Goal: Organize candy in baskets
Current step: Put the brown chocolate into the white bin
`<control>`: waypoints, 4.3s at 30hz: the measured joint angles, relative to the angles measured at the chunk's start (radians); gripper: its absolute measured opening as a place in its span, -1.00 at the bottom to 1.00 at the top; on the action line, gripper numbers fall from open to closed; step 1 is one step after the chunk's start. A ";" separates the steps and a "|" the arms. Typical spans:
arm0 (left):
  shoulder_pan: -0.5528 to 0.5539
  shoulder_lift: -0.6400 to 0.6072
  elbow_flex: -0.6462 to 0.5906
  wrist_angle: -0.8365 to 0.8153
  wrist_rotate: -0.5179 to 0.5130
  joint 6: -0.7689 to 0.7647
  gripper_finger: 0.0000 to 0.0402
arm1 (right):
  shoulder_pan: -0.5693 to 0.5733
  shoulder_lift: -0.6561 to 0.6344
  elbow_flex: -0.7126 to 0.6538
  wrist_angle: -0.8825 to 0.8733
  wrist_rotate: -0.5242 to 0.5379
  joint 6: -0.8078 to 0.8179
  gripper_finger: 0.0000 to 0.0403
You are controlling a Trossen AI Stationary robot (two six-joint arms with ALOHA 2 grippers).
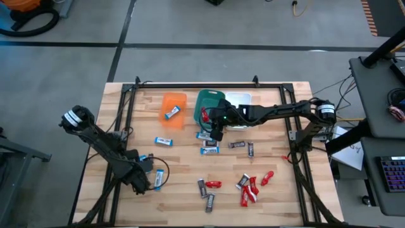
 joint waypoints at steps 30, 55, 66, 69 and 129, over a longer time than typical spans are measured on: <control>-0.001 -0.126 0.036 0.021 -0.003 0.025 -0.67 | 0.015 -0.014 0.000 -0.004 -0.031 0.002 -0.32; 0.225 -0.335 0.049 0.923 -0.610 1.143 -0.76 | 0.311 -0.041 -0.116 0.536 -0.206 -0.097 -0.32; 0.332 -0.223 -0.215 1.502 -0.600 1.170 -0.76 | 0.338 -0.030 -0.127 0.700 -0.086 -0.159 -0.32; 0.340 -0.181 -0.225 1.577 -0.600 1.185 -0.76 | 0.338 -0.030 -0.126 0.744 -0.072 -0.166 -0.32; 0.415 -0.007 -0.056 1.582 -0.610 1.220 -0.76 | 0.307 -0.026 -0.125 0.581 -0.005 -0.153 -0.28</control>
